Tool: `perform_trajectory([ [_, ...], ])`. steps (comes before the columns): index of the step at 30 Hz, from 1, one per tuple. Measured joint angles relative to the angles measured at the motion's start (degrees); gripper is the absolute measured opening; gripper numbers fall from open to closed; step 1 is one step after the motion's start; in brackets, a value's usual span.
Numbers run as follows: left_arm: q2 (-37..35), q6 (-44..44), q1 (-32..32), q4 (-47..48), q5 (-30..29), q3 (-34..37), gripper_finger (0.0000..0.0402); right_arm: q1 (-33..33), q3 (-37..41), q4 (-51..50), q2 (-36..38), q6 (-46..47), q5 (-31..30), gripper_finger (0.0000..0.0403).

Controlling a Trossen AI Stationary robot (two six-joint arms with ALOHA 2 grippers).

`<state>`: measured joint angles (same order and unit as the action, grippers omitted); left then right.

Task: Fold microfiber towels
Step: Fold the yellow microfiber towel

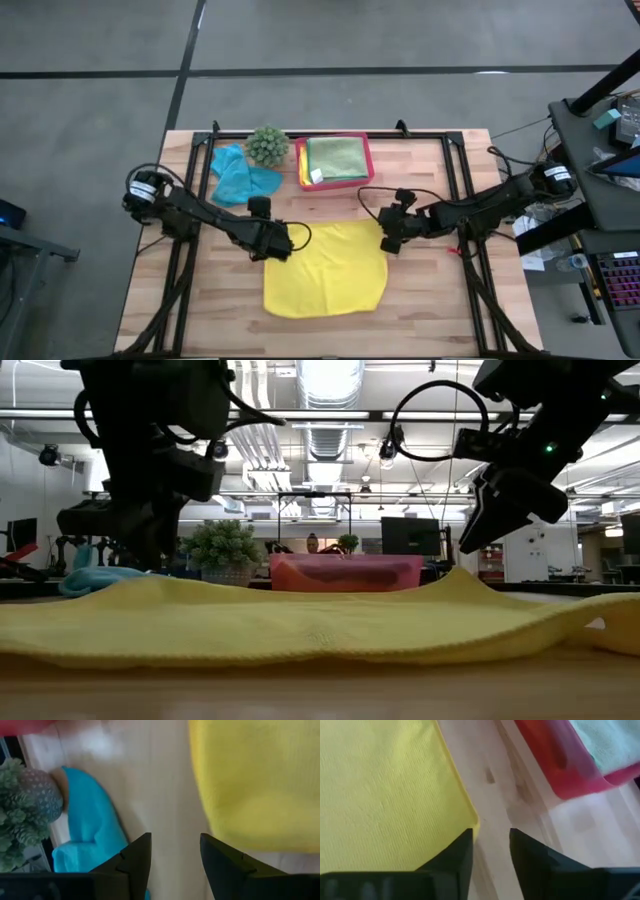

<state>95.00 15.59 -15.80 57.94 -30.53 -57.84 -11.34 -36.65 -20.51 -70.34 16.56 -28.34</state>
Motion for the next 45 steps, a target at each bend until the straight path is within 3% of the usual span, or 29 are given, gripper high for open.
perform_trajectory([
  [6,-1.4,0.2,0.1,3.1,0.3,-0.8,0.0154,0.0,-3.9,-8.8,0.6,1.9,0.1,0.0153],
  [11,-2.6,4.8,0.0,1.0,4.0,-2.4,0.0153,0.0,-5.2,-9.0,0.6,2.2,4.1,0.0154],
  [16,-3.1,6.5,-1.3,-12.9,9.5,-0.2,0.0152,-1.2,-5.0,-8.3,0.6,4.0,6.8,0.0135],
  [23,-2.2,8.7,-1.9,-23.5,8.0,7.4,0.0113,-3.7,-4.5,-1.5,0.0,3.1,8.0,0.0106],
  [33,-2.3,9.6,-1.9,-24.5,6.3,9.0,0.0062,-4.3,-3.6,18.0,-10.2,-3.6,11.9,0.0046],
  [39,-2.3,9.6,-1.9,-24.4,6.2,9.7,0.0058,-4.1,-3.6,17.2,-17.1,-3.5,11.9,0.0012],
  [45,-2.4,9.6,-1.9,-24.4,6.3,11.5,0.0058,-4.3,-3.7,12.6,-17.9,-0.8,13.5,0.0009],
])
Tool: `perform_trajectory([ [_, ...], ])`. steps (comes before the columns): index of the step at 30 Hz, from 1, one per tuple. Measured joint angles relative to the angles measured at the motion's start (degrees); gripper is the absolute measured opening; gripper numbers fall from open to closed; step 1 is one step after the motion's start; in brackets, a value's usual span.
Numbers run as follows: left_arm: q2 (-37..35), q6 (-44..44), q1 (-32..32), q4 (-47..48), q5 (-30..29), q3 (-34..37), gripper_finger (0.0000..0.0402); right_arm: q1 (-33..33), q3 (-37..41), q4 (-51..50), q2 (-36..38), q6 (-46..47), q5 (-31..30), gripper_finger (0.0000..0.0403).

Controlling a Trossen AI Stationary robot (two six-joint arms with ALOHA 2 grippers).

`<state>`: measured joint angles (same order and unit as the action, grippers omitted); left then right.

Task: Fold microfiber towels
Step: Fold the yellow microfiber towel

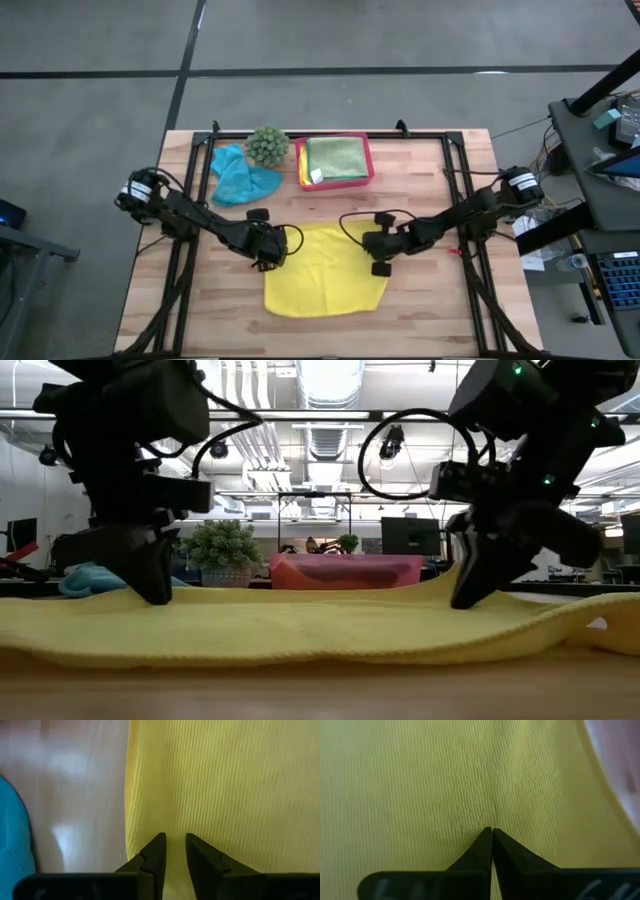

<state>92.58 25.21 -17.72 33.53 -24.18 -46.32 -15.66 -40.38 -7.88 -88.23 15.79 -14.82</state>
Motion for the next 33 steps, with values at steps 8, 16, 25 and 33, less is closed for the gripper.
perform_trajectory([
  [8,-0.9,0.1,0.0,2.1,0.2,1.5,0.0058,-0.7,-0.1,-7.7,1.7,1.3,1.5,0.0008],
  [16,-4.0,-0.1,0.1,3.6,1.1,0.6,0.0058,-0.9,-0.6,-8.9,2.8,0.9,2.9,0.0008],
  [25,-8.5,-0.1,0.4,-1.6,-3.8,1.3,0.0058,-0.7,-1.1,-8.9,7.4,-1.9,-0.3,0.0008],
  [33,-5.1,-0.1,2.3,-10.6,-4.7,4.6,0.0058,1.1,-0.6,-10.3,9.9,-3.0,-1.9,0.0008],
])
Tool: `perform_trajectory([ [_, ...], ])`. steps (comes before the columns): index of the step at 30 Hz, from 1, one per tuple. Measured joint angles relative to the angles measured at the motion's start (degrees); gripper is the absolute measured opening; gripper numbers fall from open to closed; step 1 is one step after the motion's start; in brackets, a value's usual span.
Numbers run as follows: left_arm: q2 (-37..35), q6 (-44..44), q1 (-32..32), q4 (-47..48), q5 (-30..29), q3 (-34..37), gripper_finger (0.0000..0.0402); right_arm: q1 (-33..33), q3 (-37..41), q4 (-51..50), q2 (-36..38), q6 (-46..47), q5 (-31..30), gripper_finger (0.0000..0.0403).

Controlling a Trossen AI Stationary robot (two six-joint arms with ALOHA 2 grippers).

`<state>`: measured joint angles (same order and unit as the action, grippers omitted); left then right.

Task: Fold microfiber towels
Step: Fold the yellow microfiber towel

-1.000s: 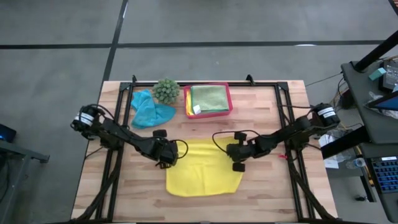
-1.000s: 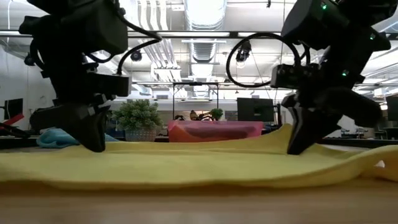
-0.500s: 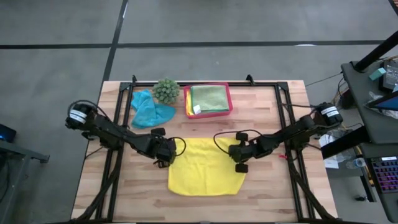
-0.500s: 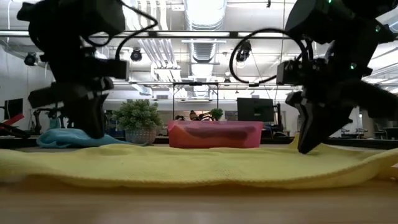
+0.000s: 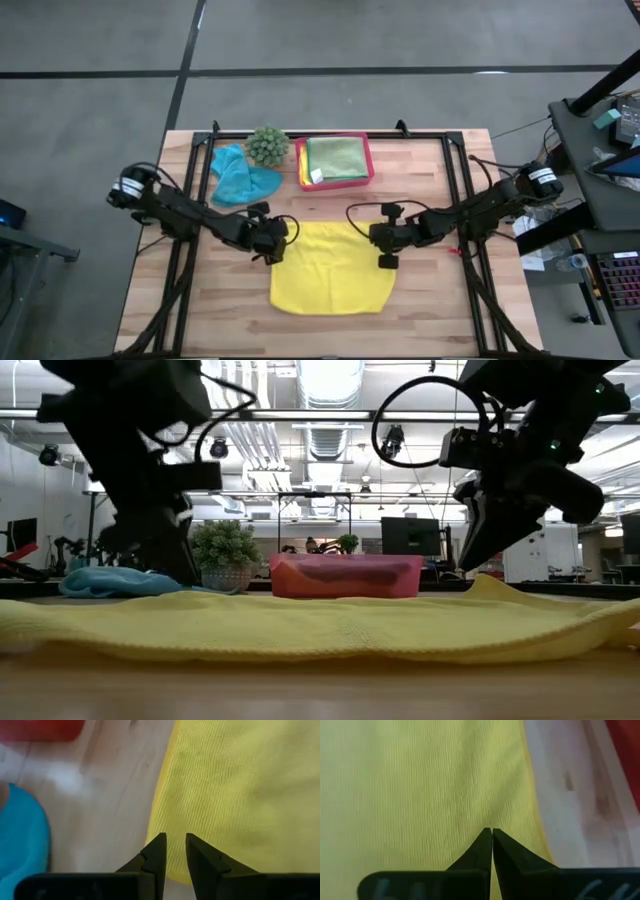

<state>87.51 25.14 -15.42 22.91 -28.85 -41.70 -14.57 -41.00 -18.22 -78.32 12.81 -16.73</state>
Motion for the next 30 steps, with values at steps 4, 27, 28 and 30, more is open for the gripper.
perform_trajectory([
  [4,2.7,0.1,0.5,-0.6,0.0,0.8,0.0058,0.0,0.2,-0.1,-0.1,0.1,0.2,0.0008],
  [27,-3.9,-0.4,1.5,6.7,8.8,-4.1,0.0058,-0.9,1.2,-0.7,3.6,0.5,-6.6,0.0009],
  [28,-4.6,-0.4,1.0,6.7,11.1,-4.7,0.0058,-1.6,1.2,-0.8,4.3,1.1,-5.8,0.0009],
  [30,-5.7,0.0,-1.0,6.1,14.1,-5.7,0.0058,-3.4,1.1,-0.7,5.6,2.5,-3.9,0.0008],
])
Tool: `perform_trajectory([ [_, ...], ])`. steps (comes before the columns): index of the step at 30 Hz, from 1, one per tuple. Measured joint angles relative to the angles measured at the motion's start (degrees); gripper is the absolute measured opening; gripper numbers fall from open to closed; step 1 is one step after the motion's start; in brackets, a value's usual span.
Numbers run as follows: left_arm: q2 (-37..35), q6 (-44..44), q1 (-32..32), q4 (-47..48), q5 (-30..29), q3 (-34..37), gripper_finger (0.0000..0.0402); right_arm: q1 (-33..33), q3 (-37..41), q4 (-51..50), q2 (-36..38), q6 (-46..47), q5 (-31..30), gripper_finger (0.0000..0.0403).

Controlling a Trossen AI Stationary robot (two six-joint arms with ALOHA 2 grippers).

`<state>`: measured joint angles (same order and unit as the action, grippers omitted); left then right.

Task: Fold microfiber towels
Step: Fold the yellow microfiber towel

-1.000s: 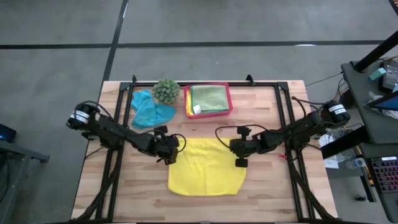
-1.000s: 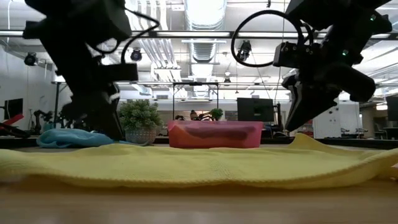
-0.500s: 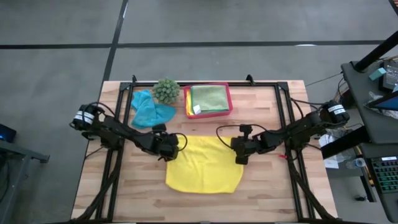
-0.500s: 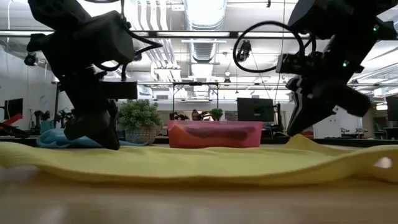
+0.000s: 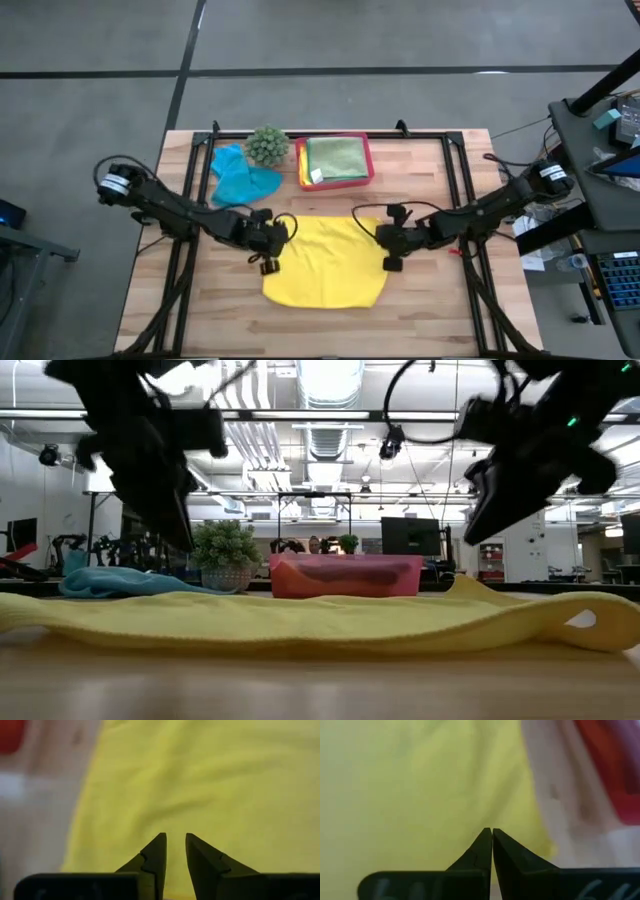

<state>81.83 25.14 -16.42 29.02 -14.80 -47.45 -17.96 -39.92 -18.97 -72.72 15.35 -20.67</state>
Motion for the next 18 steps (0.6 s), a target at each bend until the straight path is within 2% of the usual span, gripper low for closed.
perform_trajectory([
  [9,2.6,7.6,-14.4,-0.6,1.9,-7.8,0.0058,-13.6,-1.1,4.2,-0.5,6.6,1.4,0.0008],
  [15,8.9,10.1,-20.1,-4.6,1.6,-14.5,0.0065,-20.6,-7.8,4.3,-5.2,8.7,-3.3,0.0009],
  [18,11.9,12.0,-20.9,-4.4,5.1,-16.6,0.0085,-22.9,-12.7,2.1,-8.9,8.5,-3.8,0.0009],
])
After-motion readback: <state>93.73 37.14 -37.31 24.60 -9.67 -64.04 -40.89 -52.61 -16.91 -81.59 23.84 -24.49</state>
